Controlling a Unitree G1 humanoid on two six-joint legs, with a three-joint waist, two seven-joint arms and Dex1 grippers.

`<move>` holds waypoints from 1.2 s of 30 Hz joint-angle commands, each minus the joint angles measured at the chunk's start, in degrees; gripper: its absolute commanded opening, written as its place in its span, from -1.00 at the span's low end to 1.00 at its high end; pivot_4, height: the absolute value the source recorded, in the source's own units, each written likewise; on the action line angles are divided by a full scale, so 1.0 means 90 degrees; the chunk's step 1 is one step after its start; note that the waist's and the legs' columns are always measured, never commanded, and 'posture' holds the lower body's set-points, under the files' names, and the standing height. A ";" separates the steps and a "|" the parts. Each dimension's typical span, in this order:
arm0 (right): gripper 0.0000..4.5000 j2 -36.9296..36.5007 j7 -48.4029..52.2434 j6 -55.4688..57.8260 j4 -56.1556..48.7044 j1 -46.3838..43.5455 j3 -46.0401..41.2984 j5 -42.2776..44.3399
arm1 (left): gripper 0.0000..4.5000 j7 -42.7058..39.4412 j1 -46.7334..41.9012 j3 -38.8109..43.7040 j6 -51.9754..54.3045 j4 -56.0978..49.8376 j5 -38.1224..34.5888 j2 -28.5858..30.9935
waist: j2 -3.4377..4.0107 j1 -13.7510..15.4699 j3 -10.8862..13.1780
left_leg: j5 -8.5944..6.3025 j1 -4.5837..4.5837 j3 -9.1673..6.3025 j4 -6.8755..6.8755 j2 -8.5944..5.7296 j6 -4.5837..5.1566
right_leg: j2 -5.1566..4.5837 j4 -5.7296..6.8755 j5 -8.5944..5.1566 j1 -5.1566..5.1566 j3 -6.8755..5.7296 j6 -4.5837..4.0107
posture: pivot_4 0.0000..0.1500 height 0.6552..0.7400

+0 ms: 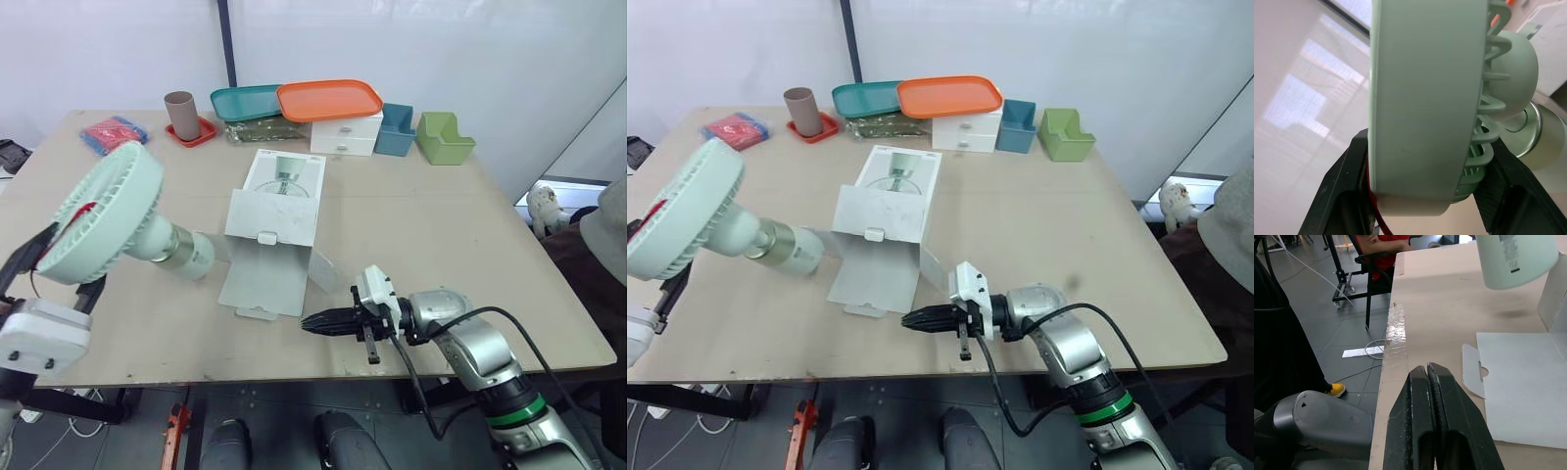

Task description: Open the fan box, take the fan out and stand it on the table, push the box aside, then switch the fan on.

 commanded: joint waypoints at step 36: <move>-1.00 -0.0132 -0.0390 0.0054 -0.0613 0.0387 -0.0117 0.0013 | 0.13 -0.0016 -0.2293 -0.0895 0.5897 -0.0570 0.0342 0.1472 | -0.0044 -0.0004 -0.0023 | -0.0001 -0.0001 -0.0053 0.0002 -0.0003 -0.0005 | 0.0028 0.0005 0.0006 0.0000 -0.0004 -0.0012 | 1.00 1.00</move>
